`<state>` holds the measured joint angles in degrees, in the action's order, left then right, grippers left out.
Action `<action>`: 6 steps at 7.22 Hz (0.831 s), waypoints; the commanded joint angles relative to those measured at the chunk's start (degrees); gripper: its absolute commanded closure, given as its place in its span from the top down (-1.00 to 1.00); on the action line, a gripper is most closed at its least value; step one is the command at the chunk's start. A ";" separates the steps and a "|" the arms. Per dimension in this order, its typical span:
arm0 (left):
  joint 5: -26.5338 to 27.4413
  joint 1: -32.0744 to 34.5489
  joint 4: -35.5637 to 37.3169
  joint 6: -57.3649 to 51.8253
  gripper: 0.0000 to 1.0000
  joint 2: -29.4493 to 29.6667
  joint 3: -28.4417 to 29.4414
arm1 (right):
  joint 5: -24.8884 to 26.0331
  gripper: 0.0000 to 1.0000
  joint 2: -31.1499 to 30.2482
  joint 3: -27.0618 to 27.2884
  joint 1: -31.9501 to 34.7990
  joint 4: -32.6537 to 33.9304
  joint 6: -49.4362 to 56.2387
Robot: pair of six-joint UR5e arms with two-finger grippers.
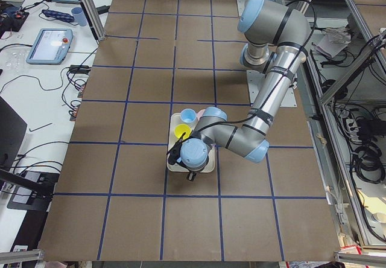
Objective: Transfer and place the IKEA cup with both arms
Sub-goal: 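Lower the white cup onto the tray corner with the left gripper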
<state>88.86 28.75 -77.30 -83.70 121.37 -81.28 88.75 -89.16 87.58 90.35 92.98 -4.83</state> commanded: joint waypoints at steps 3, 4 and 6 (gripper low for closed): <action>-1.06 0.43 -0.31 0.99 -1.00 0.89 -1.77 | -0.15 1.00 -0.05 0.04 0.00 -0.17 -0.09; -0.80 0.34 0.04 0.99 -1.00 0.72 -3.08 | -0.15 1.00 -0.05 0.04 0.00 -0.09 -0.09; -0.45 -0.01 0.13 0.73 -1.00 0.45 -3.45 | -0.15 1.00 -0.05 0.13 0.00 -0.08 -0.09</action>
<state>88.23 28.97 -77.28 -82.78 121.82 -84.40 88.59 -89.21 87.65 90.35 92.89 -4.92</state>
